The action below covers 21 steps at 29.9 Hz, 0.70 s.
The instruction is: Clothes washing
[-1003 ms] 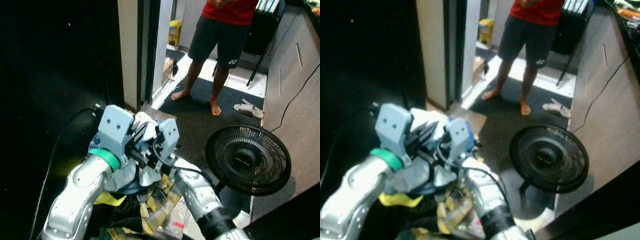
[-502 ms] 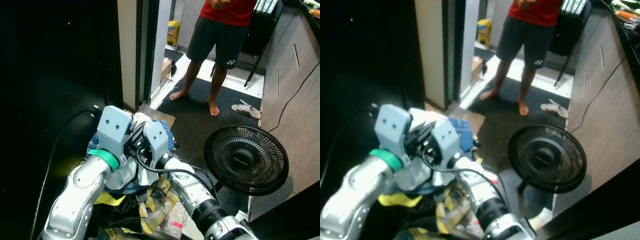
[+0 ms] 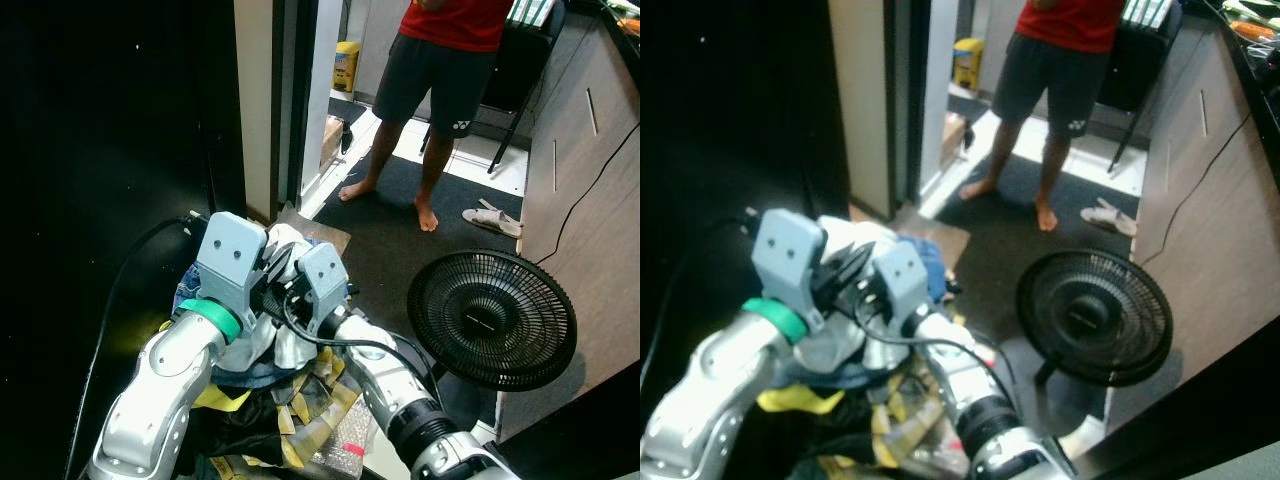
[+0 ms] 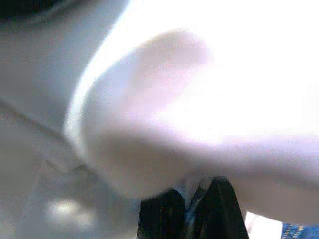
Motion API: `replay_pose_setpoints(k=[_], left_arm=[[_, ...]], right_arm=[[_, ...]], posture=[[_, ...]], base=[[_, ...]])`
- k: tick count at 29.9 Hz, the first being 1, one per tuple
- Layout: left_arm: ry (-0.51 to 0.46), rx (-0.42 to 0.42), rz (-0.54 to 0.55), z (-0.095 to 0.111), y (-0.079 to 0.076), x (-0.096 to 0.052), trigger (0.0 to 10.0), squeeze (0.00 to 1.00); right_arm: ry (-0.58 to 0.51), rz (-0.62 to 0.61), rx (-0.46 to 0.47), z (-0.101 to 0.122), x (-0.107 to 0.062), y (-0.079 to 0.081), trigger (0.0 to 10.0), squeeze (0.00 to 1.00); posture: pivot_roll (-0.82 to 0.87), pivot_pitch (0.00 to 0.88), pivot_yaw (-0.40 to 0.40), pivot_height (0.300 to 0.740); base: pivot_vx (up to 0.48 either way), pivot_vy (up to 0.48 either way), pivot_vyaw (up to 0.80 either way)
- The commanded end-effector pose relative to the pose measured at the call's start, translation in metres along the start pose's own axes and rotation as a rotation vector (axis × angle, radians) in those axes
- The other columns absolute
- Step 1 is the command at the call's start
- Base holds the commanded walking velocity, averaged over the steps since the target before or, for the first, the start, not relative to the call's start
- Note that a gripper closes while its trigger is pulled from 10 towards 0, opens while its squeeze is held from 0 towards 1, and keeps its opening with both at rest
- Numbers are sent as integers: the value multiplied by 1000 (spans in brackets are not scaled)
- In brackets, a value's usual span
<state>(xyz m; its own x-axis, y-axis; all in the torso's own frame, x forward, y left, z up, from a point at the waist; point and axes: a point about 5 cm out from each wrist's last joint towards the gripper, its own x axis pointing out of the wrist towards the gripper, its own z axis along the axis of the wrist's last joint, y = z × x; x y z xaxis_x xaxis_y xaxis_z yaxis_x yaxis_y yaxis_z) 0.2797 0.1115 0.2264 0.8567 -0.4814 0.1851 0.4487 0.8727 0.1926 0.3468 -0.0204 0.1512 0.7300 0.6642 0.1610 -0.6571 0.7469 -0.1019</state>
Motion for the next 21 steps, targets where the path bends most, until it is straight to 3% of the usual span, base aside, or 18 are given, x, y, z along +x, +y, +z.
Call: replay_pose_setpoints(k=[1,8,9,19,20,21], left_arm=[[13,-1,3,-4,-1,0,10000,0],[10,-8,64,-3,8,1,10000,0],[-3,-29,66,-2,8,2,10000,1000],[-21,-35,30,1,6,3,10000,1000],[-48,-43,13,9,7,-1,10000,1000],[-48,-43,13,9,7,-1,10000,1000]], right_arm=[[-54,-23,14,7,-2,-4,0,0],[-174,-85,20,30,-14,-21,0,0],[-183,-90,17,32,-14,-23,0,0],[-199,-110,9,36,-14,-25,0,0],[-235,-134,19,44,-16,-29,10000,0],[-235,-134,19,44,-16,-29,10000,0]], posture=[[93,75,-22,740],[77,82,-10,740],[72,83,-7,740],[69,82,0,740],[74,84,-1,740],[74,84,-1,740]], base=[[0,0,0],[0,0,0],[0,0,0],[0,0,0],[0,0,0],[0,0,0]])
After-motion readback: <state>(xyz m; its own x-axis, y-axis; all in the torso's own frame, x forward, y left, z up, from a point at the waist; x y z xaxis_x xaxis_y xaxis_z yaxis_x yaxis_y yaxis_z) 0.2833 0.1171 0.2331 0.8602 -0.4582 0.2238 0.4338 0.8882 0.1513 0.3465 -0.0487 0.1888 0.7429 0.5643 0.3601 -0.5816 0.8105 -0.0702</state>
